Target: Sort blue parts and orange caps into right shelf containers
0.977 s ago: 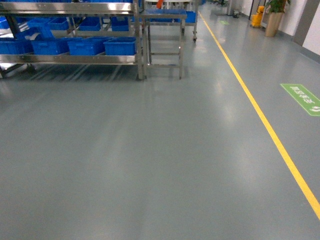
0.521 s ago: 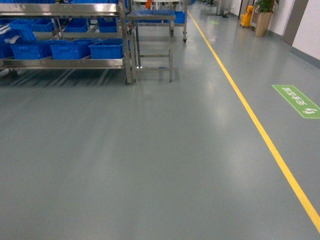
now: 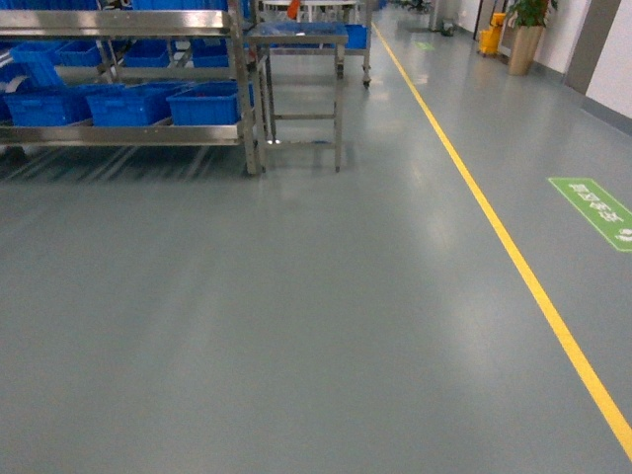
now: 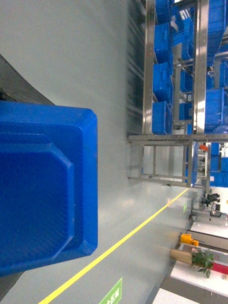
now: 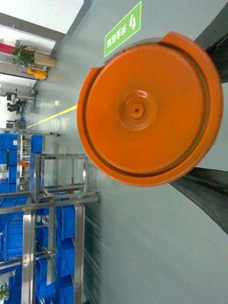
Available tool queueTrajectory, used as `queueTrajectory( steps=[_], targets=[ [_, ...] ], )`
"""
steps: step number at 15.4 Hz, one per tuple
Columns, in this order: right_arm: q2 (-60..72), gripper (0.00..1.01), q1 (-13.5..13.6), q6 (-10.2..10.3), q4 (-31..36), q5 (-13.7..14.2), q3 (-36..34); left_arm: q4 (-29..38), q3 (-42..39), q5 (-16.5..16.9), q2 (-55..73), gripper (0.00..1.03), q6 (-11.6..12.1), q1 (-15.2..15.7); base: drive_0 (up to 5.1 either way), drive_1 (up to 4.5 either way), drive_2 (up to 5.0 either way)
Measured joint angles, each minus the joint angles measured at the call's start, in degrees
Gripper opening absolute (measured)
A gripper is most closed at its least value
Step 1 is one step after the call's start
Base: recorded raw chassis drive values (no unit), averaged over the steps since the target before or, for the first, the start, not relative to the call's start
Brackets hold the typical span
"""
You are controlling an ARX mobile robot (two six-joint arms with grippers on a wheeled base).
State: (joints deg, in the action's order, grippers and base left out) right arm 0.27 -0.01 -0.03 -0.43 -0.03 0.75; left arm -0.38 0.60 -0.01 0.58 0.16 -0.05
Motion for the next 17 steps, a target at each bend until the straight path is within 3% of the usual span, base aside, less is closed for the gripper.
queueTrajectory(
  steps=[17],
  targets=[
    [0.0,0.42,0.0,0.0,0.07,0.0,0.0,-0.02,0.0,-0.02,0.0,0.43,-0.02,0.0,0.1,4.35,-4.1]
  ],
)
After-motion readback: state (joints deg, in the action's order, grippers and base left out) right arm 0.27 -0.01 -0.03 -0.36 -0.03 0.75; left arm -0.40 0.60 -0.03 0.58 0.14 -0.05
